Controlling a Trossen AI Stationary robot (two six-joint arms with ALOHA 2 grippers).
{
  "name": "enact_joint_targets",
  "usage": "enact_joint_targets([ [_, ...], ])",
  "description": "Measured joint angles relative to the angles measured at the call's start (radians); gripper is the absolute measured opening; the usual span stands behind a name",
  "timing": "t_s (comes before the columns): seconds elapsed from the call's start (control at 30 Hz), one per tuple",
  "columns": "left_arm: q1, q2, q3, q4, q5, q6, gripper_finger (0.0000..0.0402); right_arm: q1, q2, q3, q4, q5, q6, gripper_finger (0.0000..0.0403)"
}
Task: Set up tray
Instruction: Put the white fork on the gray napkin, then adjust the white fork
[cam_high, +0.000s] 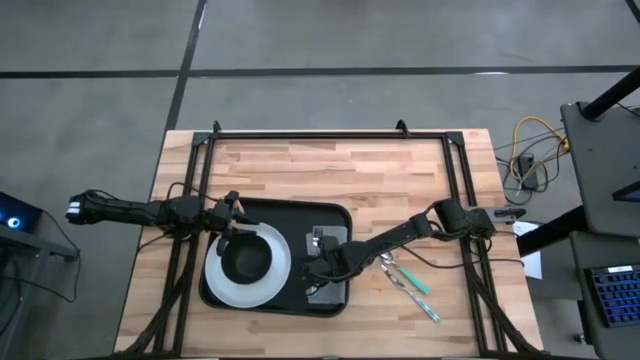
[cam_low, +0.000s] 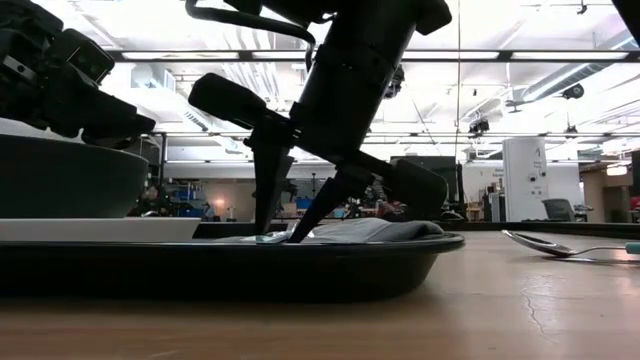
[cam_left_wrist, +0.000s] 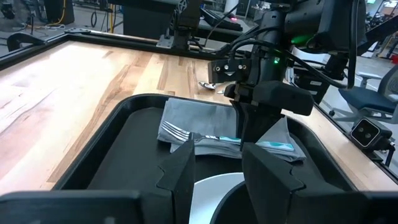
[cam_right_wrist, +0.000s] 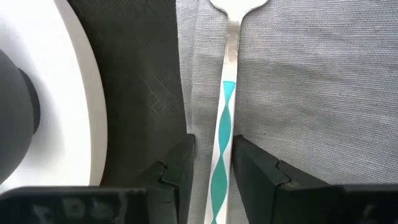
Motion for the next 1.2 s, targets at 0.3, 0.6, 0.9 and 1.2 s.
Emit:
enact_joint_targets([
  [0.3, 0.0, 0.0, 0.0, 0.0, 0.0, 0.0, 0.0115, 0.0, -0.018, -0.001, 0.0, 0.0, 0.001, 0.0102],
  [0.6, 0.0, 0.0, 0.0, 0.0, 0.0, 0.0, 0.0115, 0.0, -0.042, 0.0, 0.0, -0.008, 0.004, 0.0102],
  [0.9, 0.0, 0.0, 0.0, 0.0, 0.0, 0.0, 0.0115, 0.0, -0.046, 0.003, -0.058, -0.08, 0.002, 0.01],
  [1.2, 0.0, 0.0, 0.0, 0.0, 0.0, 0.0, 0.0115, 0.002, -0.047, 0.047, -0.181, -0.091, 0.007, 0.0096],
])
